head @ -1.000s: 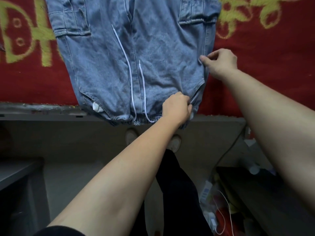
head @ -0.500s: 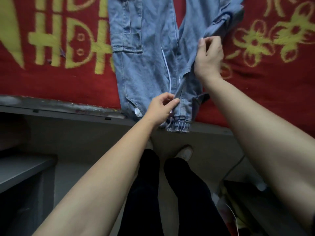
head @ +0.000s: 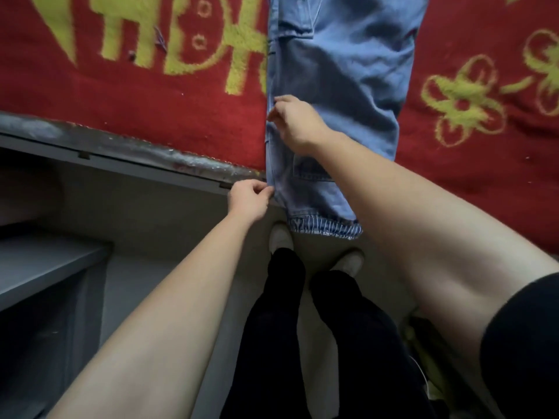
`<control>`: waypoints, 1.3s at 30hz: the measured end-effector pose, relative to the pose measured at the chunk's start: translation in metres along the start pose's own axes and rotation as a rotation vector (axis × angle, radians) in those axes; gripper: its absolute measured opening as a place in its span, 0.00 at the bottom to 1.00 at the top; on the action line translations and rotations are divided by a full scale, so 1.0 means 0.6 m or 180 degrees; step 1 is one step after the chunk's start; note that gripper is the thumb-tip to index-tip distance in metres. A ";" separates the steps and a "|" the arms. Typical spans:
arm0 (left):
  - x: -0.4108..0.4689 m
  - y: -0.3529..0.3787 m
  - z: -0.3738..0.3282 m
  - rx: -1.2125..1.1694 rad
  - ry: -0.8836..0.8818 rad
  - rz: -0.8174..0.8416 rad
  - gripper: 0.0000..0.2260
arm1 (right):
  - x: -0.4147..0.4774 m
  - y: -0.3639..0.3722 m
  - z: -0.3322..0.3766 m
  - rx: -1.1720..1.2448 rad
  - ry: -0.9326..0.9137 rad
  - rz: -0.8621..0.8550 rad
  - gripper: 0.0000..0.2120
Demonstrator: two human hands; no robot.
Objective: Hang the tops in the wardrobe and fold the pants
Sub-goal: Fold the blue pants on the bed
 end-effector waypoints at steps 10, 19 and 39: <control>0.020 0.005 -0.064 -0.0232 -0.0091 -0.0179 0.20 | -0.145 -0.092 -0.165 0.0051 0.2039 -0.2063 0.31; -0.005 0.034 -0.043 0.0224 0.0139 -0.0164 0.22 | -0.221 0.026 -0.213 0.0924 0.2878 -0.1739 0.23; 0.125 -0.094 -0.377 0.0407 0.1165 -0.0560 0.25 | -0.017 -0.270 -0.168 -0.0363 0.0735 -0.1787 0.21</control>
Point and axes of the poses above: each hand's wrist, its own x-axis towards the middle knuckle, its own y-axis out of the palm, z = x × y, the point moved 6 cm from there along x, towards the middle knuckle, and after that the axes turned 2 degrees about -x, right-handed, at the moved point
